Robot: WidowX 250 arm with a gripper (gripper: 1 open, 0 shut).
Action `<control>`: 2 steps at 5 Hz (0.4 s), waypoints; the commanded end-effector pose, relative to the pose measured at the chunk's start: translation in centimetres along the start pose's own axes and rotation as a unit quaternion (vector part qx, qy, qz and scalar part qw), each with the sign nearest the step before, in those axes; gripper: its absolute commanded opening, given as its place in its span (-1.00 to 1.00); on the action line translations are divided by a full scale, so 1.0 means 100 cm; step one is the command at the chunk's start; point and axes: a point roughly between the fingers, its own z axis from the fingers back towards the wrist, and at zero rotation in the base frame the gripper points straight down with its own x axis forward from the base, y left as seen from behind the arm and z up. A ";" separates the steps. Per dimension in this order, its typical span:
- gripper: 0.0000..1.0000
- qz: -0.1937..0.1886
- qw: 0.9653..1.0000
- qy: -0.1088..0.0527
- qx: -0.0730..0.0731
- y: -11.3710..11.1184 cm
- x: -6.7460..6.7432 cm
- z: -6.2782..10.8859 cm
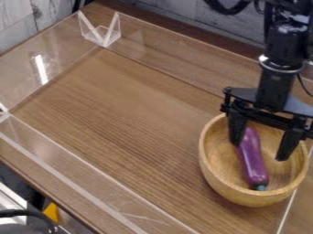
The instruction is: Remove the purple eggplant from inside the brown bowl and put it on the table
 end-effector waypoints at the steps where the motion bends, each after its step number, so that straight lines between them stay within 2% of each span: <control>1: 1.00 -0.008 0.999 -0.028 -0.016 -0.009 0.012 0.012; 2: 1.00 -0.002 0.999 -0.031 -0.023 -0.009 0.015 0.014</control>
